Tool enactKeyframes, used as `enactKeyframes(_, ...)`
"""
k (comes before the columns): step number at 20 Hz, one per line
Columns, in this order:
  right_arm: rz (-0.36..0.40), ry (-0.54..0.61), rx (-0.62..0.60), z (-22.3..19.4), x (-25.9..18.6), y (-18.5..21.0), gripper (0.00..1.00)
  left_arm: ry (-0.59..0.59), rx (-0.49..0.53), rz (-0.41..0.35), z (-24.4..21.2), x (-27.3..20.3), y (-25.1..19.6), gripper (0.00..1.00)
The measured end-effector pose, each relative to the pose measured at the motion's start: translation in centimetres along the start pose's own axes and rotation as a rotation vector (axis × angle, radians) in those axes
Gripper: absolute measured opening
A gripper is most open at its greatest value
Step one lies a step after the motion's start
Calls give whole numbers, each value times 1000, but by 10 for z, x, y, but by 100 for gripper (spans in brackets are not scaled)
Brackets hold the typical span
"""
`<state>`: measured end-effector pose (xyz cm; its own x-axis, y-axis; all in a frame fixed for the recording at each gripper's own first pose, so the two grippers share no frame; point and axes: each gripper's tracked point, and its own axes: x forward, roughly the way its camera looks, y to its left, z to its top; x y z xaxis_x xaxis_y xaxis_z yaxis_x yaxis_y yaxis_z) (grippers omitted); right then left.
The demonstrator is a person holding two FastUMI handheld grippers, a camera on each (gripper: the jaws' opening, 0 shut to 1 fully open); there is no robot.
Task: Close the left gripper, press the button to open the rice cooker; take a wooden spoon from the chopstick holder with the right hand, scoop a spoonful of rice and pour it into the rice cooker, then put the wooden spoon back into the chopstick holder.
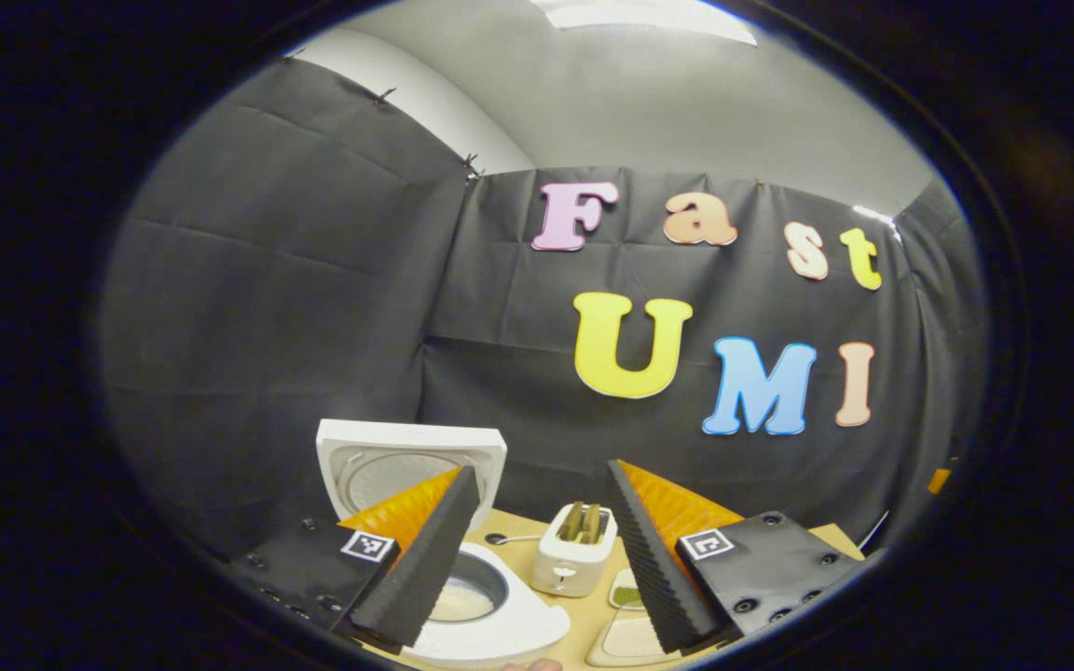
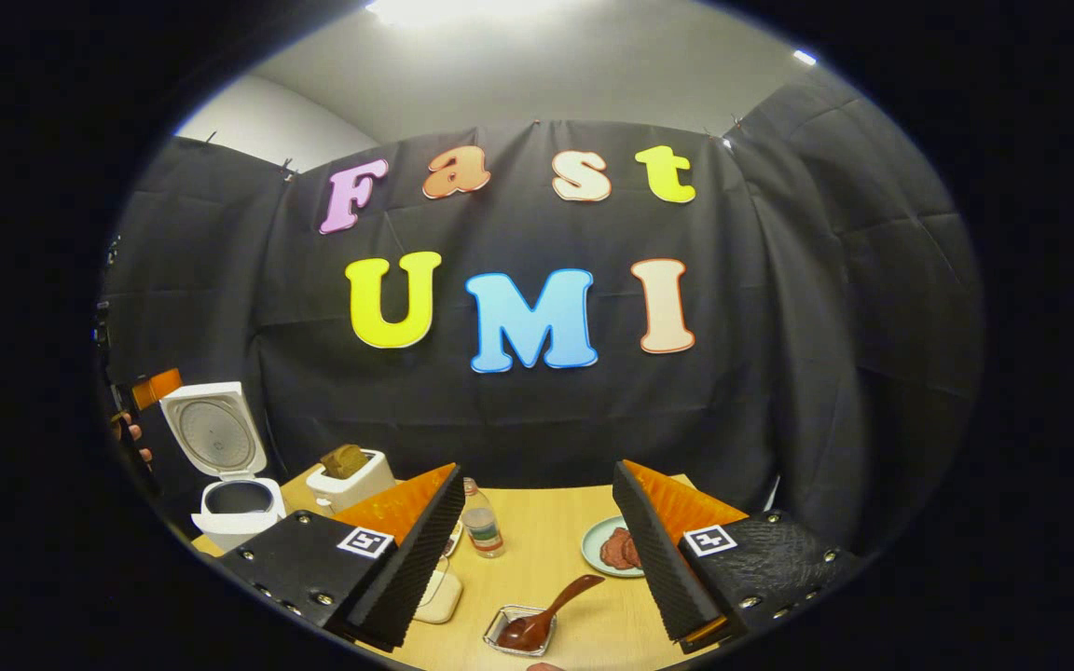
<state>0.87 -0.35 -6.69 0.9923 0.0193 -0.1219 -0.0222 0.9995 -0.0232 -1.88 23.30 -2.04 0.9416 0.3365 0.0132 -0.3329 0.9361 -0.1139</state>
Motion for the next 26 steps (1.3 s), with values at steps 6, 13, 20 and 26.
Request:
enactKeyframes(6, -48, 176, 36, -72, 27, -28, 97, 33, 77, -77, -27, -13, -42, 95)
enactKeyframes(13, -59, 386, 127, -158, 59, -38, 96, 116, 58, -200, -57, -26, -79, 95)
enactKeyframes(20, -81, 554, 253, -222, 87, -38, 89, 149, 96, -204, -70, -26, -78, 95)
enactKeyframes(26, -58, 599, 255, -252, 111, -32, 85, 164, 90, -222, -75, -26, -79, 96)
